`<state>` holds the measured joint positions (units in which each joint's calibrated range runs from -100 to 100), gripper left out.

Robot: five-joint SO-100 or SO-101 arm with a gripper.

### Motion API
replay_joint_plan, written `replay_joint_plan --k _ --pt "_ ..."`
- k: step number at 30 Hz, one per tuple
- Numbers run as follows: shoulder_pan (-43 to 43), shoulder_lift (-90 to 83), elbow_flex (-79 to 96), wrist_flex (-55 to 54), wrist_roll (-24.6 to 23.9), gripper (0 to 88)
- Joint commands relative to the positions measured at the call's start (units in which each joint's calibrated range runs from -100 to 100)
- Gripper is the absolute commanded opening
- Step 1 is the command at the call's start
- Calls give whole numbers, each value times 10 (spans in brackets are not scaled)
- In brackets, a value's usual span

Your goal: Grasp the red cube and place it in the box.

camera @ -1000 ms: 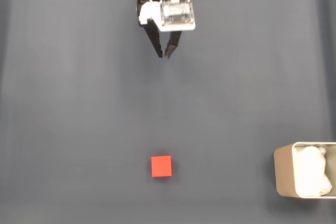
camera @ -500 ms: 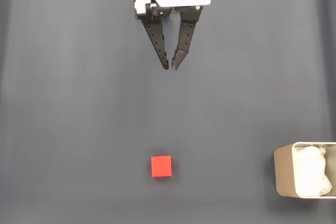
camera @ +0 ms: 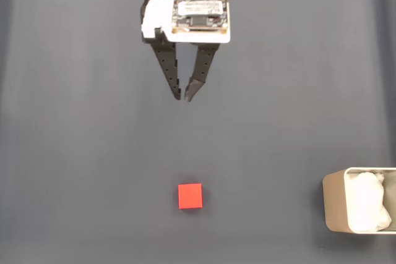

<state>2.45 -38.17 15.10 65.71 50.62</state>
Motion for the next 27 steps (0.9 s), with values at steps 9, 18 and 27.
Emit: replay_joint_plan --k 9,18,27 --pt "3 9 -35 -2 7 4" --pt "1 55 -60 -24 7 0" --pt "-6 147 -121 -51 8 5"
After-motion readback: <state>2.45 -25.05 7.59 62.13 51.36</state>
